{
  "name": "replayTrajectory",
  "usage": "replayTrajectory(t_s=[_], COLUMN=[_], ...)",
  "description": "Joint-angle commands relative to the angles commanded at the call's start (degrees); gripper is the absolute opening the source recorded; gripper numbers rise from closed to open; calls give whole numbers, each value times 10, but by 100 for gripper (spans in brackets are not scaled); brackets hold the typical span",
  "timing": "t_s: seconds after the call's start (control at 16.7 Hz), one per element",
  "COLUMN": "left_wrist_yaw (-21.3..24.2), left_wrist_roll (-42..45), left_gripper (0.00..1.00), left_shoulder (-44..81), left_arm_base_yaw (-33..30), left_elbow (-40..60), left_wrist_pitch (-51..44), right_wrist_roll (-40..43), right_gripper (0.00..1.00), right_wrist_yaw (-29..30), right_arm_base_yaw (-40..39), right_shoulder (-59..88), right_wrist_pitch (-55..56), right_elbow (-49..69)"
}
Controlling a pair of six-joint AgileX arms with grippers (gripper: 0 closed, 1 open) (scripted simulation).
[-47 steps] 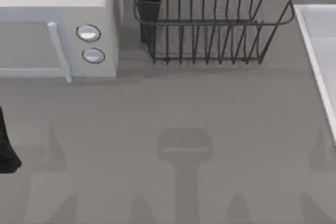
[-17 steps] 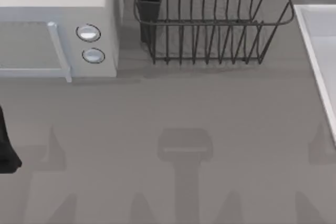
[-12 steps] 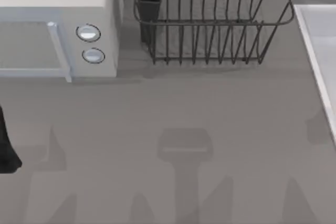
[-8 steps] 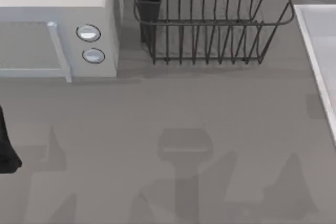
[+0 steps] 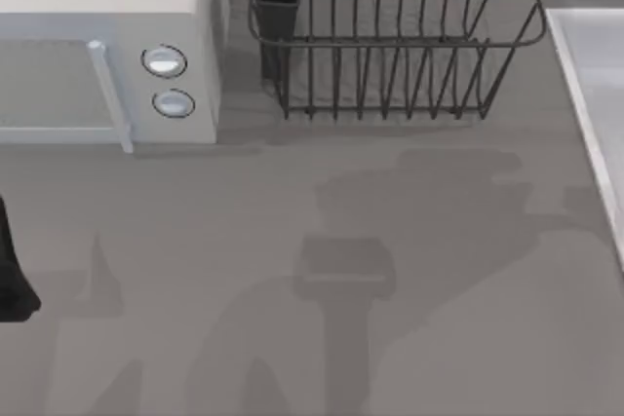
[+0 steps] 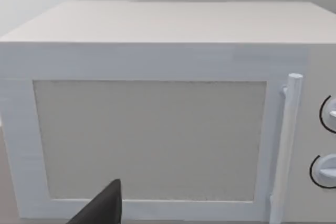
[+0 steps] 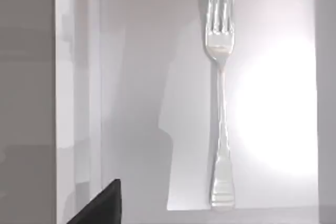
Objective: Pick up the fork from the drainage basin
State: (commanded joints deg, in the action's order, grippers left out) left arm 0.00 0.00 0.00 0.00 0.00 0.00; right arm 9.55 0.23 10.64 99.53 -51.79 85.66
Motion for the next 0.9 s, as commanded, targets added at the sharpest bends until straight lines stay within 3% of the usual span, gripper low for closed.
replayTrajectory(t_s=[0.48,0.9], left_wrist_yaw=[0,0], left_wrist_roll=[0,0], left_gripper=[100,100], left_shoulder=[0,0], left_arm_base_yaw=[0,0], left_elbow=[0,0], left_wrist_pitch=[0,0], right_wrist_roll=[31,36], right_gripper=[100,100], right_wrist_yaw=[0,0], right_arm_base_yaw=[33,37], right_shoulder=[320,366], right_wrist_pitch=[-164,-188], right_elbow=[272,310])
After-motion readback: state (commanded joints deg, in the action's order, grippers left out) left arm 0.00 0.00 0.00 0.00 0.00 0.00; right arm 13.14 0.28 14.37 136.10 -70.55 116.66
